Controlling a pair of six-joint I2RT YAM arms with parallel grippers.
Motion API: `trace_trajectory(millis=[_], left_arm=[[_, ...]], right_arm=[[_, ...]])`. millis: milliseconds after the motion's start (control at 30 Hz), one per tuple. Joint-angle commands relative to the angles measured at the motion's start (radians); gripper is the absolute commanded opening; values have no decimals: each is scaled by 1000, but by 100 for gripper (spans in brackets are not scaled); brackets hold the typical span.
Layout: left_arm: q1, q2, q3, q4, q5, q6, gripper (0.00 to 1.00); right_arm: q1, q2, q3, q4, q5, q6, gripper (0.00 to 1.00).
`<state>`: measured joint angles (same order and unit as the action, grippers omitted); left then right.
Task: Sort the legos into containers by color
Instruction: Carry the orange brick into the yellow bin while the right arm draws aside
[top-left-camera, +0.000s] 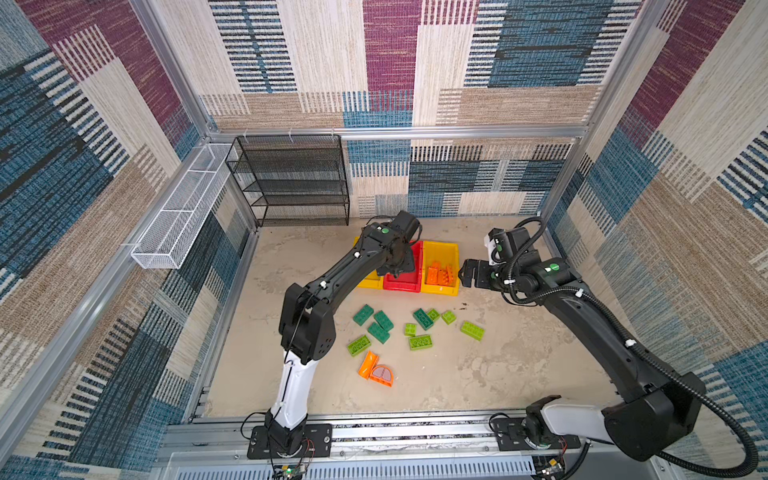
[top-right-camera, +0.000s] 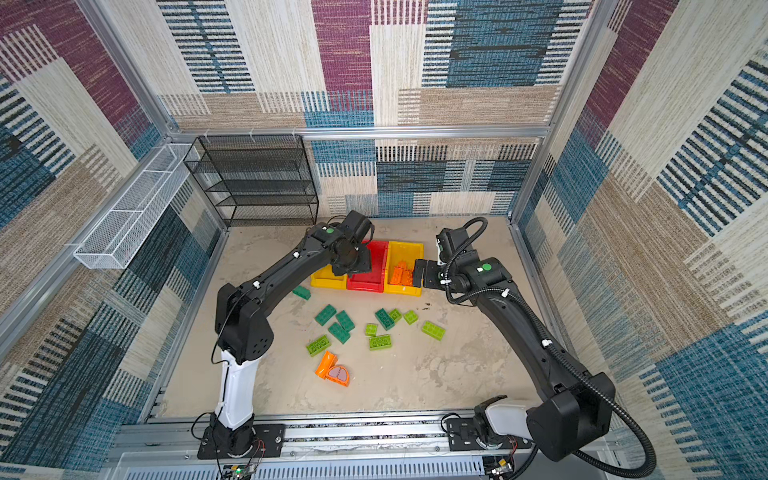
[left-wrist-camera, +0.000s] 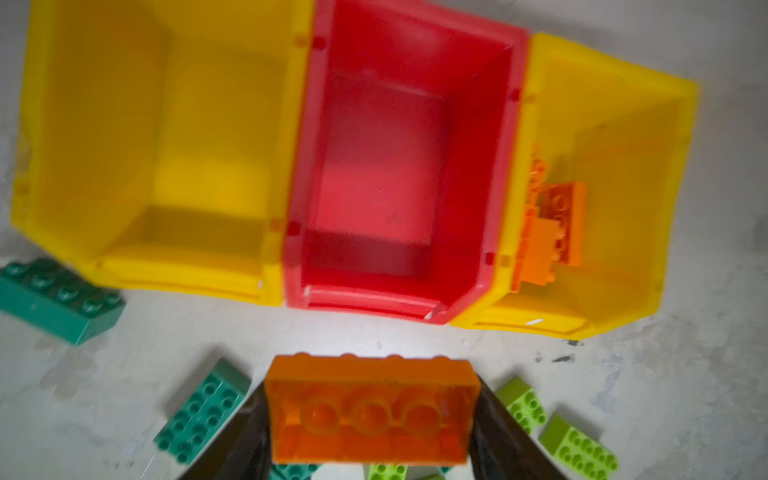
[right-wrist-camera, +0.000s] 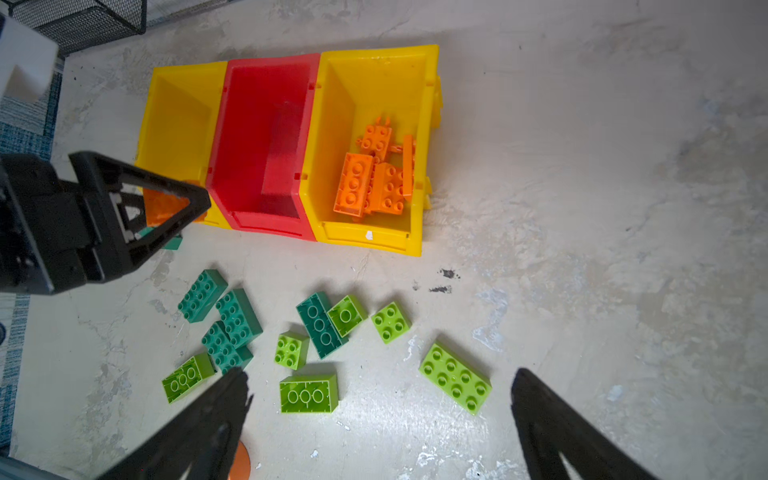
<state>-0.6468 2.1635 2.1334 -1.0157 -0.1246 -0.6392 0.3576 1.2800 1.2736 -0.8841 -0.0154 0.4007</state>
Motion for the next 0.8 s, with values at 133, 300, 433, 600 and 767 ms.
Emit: trace_trajectory(millis=[133,300,433,600,767], left_arm=[[-42,159,204,116,139,192,48],[-43,192,173,313,228,196,48],[-43,236,190,384,246,187,51],[-43,305,249,405,268,173,55],[-40,337,307,401,263,163,90]], right_arm=[[-11,-98,-25,-41,71,67,100],[-13,-135,-19,-86,100,96,100],[-14,-155,-16,-116,111,121,100],[-15,-163,0,-144,129,136,100],[-14,-156,23,-156,133,141,100]])
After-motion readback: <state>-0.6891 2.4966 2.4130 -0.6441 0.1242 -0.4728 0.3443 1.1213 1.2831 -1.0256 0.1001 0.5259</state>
